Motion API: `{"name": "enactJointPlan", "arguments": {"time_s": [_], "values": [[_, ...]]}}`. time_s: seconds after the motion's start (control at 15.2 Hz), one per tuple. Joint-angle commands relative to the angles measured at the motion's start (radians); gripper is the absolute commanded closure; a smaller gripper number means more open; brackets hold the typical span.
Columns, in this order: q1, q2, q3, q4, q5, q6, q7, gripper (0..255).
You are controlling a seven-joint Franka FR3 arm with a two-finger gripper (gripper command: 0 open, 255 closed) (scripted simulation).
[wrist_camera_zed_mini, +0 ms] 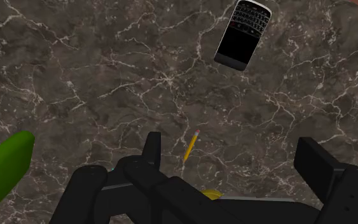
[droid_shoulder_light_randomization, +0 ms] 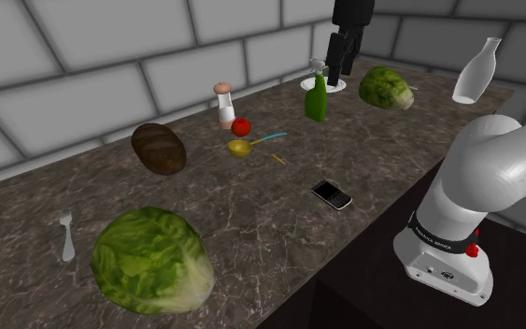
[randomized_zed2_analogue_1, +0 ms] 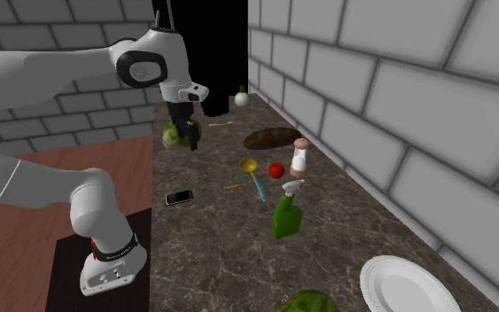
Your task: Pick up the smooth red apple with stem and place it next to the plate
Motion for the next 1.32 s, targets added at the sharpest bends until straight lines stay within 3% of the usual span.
{"name": "enactJointPlan", "arguments": {"time_s": [0.0, 0.59, 1.25], "values": [[0.0, 0.0, 0.0, 0.0, 0.0, 0.0, 0.0, 0], [-0.024, 0.319, 0.081, 0.083, -0.012, 0.239, 0.133, 0], [-0.053, 0.709, 0.137, 0.309, -0.097, 0.395, 0.302, 0]]}}
